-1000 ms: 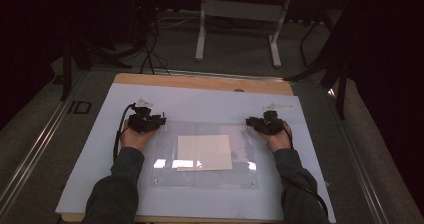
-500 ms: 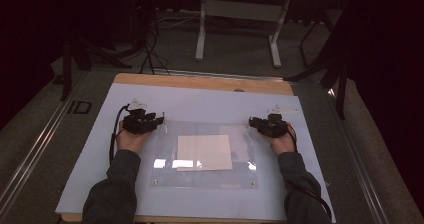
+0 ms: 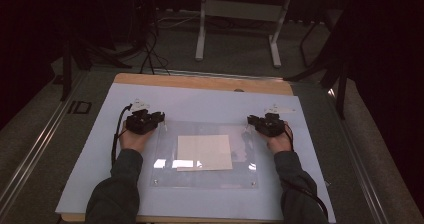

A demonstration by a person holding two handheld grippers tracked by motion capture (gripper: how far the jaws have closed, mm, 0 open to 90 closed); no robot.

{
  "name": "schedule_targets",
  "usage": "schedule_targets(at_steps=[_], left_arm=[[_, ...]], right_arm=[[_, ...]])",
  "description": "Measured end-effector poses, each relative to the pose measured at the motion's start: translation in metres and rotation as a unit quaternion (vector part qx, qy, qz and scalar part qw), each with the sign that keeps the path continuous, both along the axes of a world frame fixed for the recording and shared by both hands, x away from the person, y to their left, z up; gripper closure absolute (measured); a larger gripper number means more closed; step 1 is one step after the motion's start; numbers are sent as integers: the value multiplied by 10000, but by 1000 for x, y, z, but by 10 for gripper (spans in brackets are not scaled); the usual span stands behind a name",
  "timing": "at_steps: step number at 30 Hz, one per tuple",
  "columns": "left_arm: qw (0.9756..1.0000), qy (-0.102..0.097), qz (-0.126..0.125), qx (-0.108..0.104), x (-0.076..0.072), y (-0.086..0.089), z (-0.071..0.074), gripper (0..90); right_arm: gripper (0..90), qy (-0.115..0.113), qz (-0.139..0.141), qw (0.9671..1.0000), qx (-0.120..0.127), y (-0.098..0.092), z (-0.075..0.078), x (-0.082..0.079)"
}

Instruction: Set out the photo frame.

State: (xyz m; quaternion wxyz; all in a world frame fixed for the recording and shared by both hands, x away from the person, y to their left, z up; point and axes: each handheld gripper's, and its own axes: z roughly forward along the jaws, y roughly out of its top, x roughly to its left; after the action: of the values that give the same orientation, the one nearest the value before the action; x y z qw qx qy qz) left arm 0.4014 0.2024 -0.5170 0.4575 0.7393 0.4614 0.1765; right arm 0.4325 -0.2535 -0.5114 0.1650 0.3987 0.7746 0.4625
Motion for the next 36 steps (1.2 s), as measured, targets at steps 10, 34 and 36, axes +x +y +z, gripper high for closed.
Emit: schedule_targets(at_steps=[10,34,36], left_arm=[[9998,-200,2,-12,2,-4,-1,799],[9997,-181,147,-88,6,-9,-5,840],[9997,-149,151,-104,7,-8,-5,840]], right_arm=[[821,-34,-69,10000,51,4,-1,1],[833,40,-130,9998,152,5,-2,3],[833,71,-134,9998,147,5,-2,3]])
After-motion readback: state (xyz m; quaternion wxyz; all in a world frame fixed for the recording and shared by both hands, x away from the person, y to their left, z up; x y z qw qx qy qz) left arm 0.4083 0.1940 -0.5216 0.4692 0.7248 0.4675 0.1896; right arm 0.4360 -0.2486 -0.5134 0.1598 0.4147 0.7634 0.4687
